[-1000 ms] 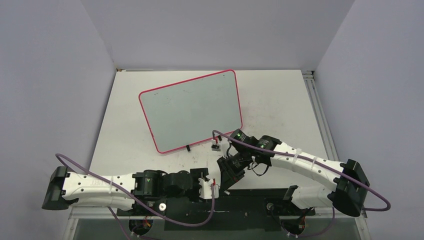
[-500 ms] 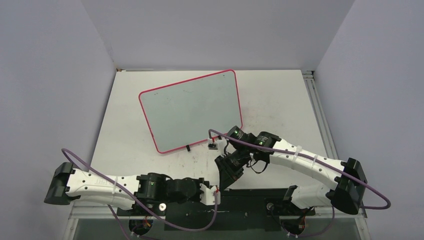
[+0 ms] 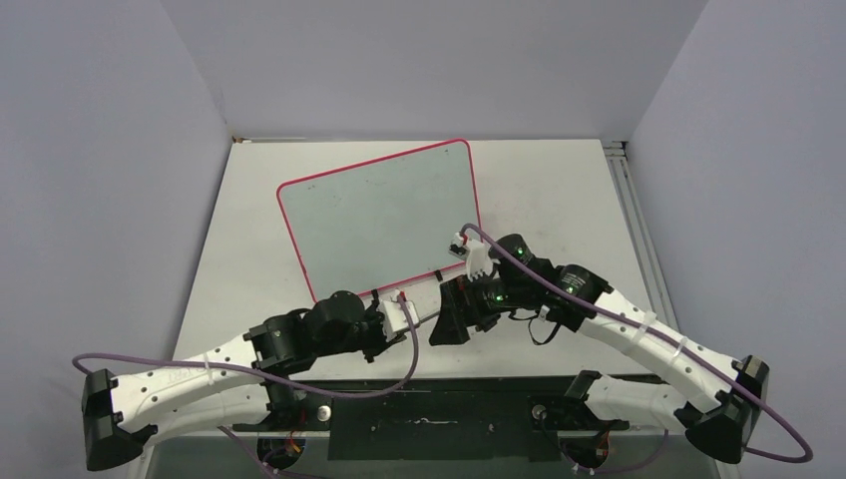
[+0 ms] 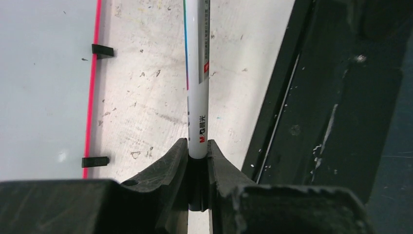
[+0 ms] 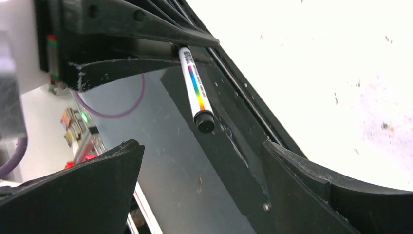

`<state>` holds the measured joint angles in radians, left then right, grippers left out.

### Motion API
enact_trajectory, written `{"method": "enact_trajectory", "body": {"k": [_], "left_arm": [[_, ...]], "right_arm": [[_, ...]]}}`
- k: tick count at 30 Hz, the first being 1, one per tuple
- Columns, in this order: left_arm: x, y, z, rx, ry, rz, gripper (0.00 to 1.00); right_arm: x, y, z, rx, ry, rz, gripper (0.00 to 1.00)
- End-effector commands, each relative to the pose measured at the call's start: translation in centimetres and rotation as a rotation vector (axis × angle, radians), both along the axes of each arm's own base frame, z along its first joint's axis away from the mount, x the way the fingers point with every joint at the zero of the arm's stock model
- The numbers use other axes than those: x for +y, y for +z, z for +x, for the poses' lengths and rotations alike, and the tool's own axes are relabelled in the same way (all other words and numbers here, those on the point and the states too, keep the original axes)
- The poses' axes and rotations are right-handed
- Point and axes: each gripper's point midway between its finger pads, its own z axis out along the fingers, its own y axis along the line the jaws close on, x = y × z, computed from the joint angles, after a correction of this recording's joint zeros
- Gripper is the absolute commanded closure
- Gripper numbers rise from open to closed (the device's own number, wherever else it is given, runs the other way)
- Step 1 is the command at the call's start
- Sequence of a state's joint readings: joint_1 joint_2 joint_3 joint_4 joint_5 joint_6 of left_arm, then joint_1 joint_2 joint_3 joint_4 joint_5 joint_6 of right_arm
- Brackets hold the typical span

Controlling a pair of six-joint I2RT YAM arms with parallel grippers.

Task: Write a sentence on the whiteboard
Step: Pass from the right arm to the left, then open the pen cap from the whiteboard marker.

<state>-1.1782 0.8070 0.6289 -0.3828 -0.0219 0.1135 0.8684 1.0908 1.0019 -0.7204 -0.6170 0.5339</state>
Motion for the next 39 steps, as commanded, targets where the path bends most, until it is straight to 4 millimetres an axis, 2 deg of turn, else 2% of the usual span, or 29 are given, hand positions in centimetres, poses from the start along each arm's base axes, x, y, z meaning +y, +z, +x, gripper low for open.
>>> {"method": "enact_trajectory", "body": {"k": [1, 4, 8, 13, 16, 21, 26, 33, 39], "left_arm": [[-1.5, 3.9, -2.3, 0.123, -0.142, -0.167, 1.0], [-1.5, 4.2, -2.7, 0.145, -0.171, -0.176, 1.0], [-1.8, 4.0, -3.4, 0.176, -0.211, -0.169, 1.0], [-2.0, 3.9, -3.9, 0.196, -0.236, -0.162, 1.0], [-2.0, 3.8, -3.9, 0.198, -0.237, -0.162, 1.0], [-2.1, 3.6, -4.2, 0.213, -0.252, -0.159, 1.0], [-2.2, 3.3, -4.1, 0.22, -0.251, -0.153, 1.0], [-2.3, 2.9, -3.6, 0.229, -0.223, -0.132, 1.0], [-2.4, 2.8, -3.5, 0.243, -0.221, -0.13, 1.0]], "right_arm": [[1.8, 2.6, 2.0, -0.073, -0.124, 0.166, 0.05], [2.7, 2.8, 1.7, -0.049, -0.112, 0.222, 0.07], [4.0, 2.8, 0.8, -0.036, -0.061, 0.213, 0.13], [5.1, 1.6, -0.2, -0.005, -0.014, 0.186, 0.31], [5.3, 1.3, -0.6, 0.013, 0.007, 0.189, 0.45], [5.5, 1.8, -0.8, 0.014, 0.006, 0.222, 0.53], [5.3, 1.5, -1.1, 0.025, 0.012, 0.217, 0.67], [4.8, 1.2, -1.7, 0.044, 0.029, 0.196, 0.6], [4.7, 0.8, -2.1, 0.053, 0.045, 0.194, 0.6]]}}
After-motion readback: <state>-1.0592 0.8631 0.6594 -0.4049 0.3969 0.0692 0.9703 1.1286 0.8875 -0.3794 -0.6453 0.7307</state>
